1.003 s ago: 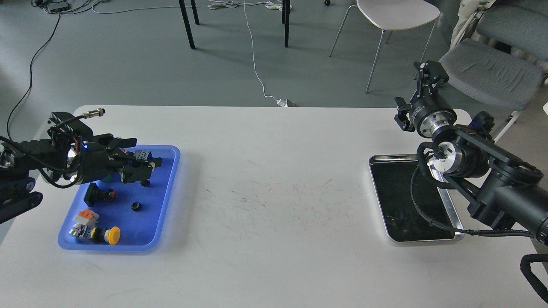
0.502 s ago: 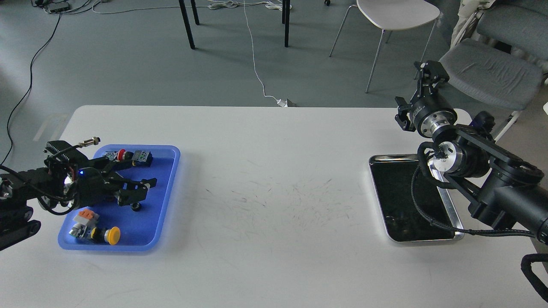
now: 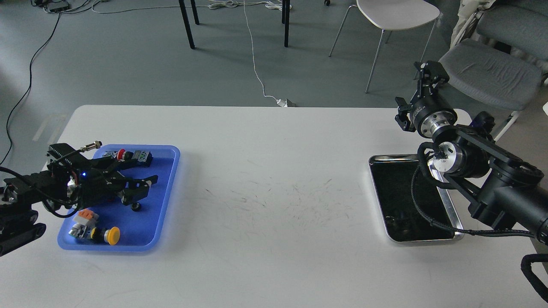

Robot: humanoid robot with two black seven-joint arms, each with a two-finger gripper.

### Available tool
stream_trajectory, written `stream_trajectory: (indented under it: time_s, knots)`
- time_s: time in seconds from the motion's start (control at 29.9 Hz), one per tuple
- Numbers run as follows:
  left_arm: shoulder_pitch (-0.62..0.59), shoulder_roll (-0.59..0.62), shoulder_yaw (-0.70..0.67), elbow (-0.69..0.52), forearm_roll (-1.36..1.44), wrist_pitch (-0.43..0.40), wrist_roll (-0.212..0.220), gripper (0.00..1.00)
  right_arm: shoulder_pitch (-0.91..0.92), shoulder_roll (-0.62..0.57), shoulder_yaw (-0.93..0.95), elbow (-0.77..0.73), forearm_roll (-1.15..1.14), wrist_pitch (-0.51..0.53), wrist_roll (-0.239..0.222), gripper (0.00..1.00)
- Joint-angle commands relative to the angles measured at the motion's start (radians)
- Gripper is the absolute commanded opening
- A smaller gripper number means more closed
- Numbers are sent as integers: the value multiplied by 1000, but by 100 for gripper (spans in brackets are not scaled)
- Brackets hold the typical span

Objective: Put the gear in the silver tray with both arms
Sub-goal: 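Lower the left gripper onto the black gear in the blue tray, then close the left gripper on the black gear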

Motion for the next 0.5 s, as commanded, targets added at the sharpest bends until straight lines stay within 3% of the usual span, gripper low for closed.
stream_trajectory:
  time_s: [0.0, 0.47]
  knots:
    - [19, -14, 2, 10, 4, 3, 0, 79, 0, 0, 0, 0, 0, 0, 0, 99]
    - [28, -31, 2, 42, 5, 4, 0, 76, -1, 1, -1, 0, 0, 0, 0, 99]
